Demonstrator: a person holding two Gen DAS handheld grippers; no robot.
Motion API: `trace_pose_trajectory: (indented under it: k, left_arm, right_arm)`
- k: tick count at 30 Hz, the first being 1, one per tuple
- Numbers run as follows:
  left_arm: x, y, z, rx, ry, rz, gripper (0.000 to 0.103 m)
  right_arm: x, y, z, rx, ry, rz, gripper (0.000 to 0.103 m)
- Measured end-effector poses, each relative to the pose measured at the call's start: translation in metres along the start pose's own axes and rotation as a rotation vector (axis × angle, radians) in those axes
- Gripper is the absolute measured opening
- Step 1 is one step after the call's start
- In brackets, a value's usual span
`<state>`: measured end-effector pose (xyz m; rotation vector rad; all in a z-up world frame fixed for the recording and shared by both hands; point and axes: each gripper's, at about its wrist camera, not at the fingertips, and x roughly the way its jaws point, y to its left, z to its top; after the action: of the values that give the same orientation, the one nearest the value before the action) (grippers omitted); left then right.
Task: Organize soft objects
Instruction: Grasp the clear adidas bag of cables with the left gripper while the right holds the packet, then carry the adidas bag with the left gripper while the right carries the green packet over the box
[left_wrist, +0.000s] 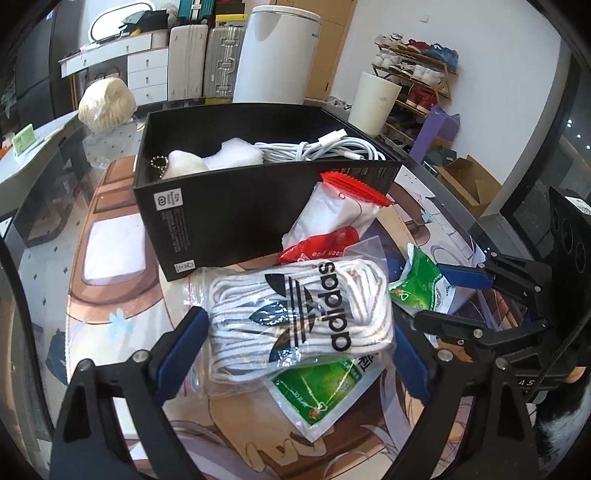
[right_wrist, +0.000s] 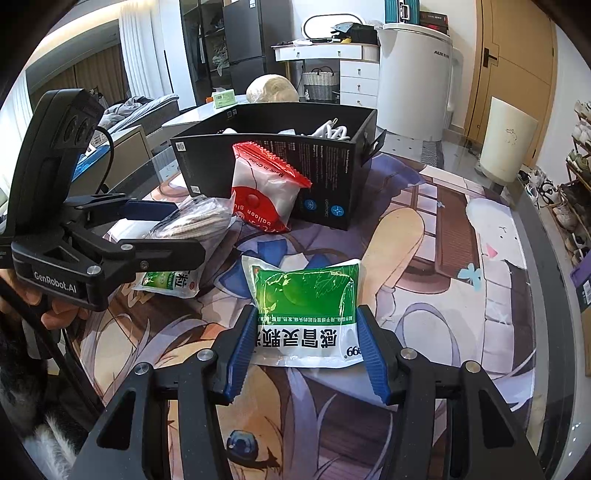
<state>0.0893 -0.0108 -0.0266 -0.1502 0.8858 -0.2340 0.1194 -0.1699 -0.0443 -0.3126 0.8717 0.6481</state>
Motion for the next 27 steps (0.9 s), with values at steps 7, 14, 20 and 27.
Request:
trace_pose_trajectory:
  k: [7,14,20,27]
  left_arm:
    - [-0.008,-0.003,-0.002,0.016,-0.039,0.009,0.086]
    - [-0.023,-0.007,-0.008,0.037,-0.101,0.042,0.086]
    - [-0.04,-0.005,-0.012,0.033,-0.157,0.068,0.086]
    - [-0.061,-0.002,-0.008,0.03,-0.233,0.086,0.087]
  right_arm:
    - [-0.002,0.0,0.001,-0.001,-0.012,0.001,0.054]
    - [-0.011,0.006,0.004,-0.024,-0.052,0.005,0.054]
    - [-0.022,0.014,0.009,-0.047,-0.1,0.005,0.054]
    - [-0.04,0.015,0.02,-0.033,-0.188,-0.01,0.054]
